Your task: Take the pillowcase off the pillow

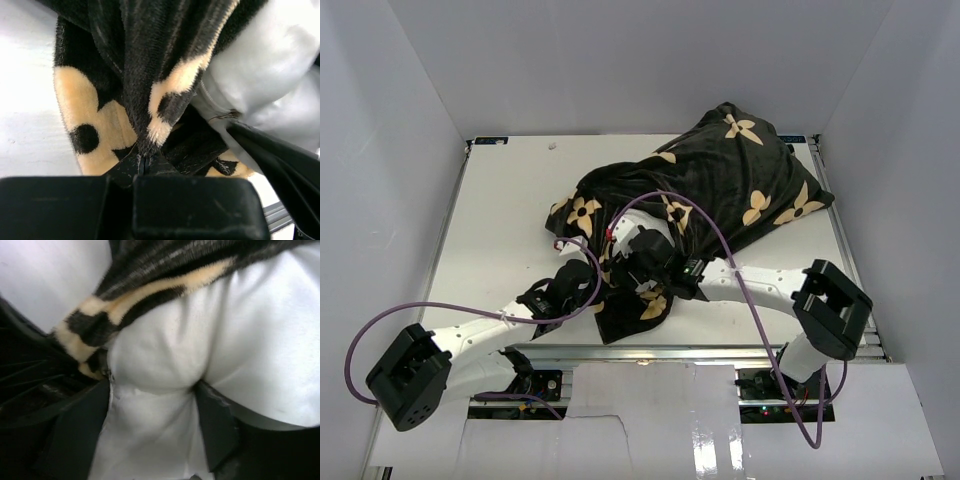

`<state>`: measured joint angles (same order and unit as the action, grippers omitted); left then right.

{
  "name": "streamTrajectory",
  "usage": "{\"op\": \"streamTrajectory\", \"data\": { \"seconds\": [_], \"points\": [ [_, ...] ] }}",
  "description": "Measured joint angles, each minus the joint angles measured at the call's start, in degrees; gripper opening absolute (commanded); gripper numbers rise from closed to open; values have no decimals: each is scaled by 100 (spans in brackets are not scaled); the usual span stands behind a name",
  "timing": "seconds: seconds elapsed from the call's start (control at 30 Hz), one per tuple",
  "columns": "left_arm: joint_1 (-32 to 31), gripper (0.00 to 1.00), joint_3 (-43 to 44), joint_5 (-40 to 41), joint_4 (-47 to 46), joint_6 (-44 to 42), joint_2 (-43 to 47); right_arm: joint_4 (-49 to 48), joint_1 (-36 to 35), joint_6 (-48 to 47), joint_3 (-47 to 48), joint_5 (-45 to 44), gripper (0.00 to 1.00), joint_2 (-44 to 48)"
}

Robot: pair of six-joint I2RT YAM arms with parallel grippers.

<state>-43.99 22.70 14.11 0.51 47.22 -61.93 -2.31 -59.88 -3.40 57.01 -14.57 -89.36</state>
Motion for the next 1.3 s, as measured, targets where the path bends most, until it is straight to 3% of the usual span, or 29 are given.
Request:
{"op": "streamTrajectory", "data": {
  "seconds": [0.03,0.07,0.1,0.13,0.17,0.2,0.23,0.3,0.5,0.7,0.87,0.93,1.0,1.03,1.1,1.13,1.17,1.3],
  "points": [
    [0,0,20,17,70,13,2,-83,0,-11,-28,-105,65,-129],
    [0,1,42,33,138,31,2,-131,-4,-13,-55,-205,53,-234],
    [0,8,83,59,240,46,2,-168,-17,0,-57,-319,47,-313],
    [0,20,118,83,308,46,0,-214,-20,2,-57,-387,42,-354],
    [0,46,175,120,407,52,0,-256,-22,44,-57,-476,31,-376],
    [0,59,229,151,496,26,2,-269,-22,66,-57,-533,23,-376],
    [-2,67,308,197,627,44,7,-291,-22,133,-57,-590,12,-369],
    [0,79,452,315,898,35,70,-358,-17,310,-98,-634,8,-326],
    [0,87,1005,673,1517,-90,485,-555,61,903,-804,-291,8,376],
    [0,89,2048,914,1810,-402,-22,-782,83,1224,-1523,-85,8,1045],
    [0,88,2485,890,1832,-608,-769,-916,98,1300,-1773,61,8,1270],
    [0,83,2503,870,1834,-632,-979,-968,101,1333,-1810,87,8,1296],
    [0,70,2505,859,1803,-627,-1128,-994,101,1357,-1878,101,8,1357],
    [0,47,2507,857,1777,-614,-1200,-1001,101,1366,-1915,101,8,1401],
    [0,25,2516,863,1718,-579,-1307,-1008,101,1388,-1982,87,8,1502],
    [-11,5,2533,881,1727,-599,-1335,-1008,101,1405,-2020,55,8,1563],
    [-11,0,2570,896,1738,-568,-1362,-1005,103,1434,-2065,4,8,1644],
    [-28,0,2870,1082,2098,-579,-1386,-1012,238,1587,-2356,-223,8,2140]
  ]
}}
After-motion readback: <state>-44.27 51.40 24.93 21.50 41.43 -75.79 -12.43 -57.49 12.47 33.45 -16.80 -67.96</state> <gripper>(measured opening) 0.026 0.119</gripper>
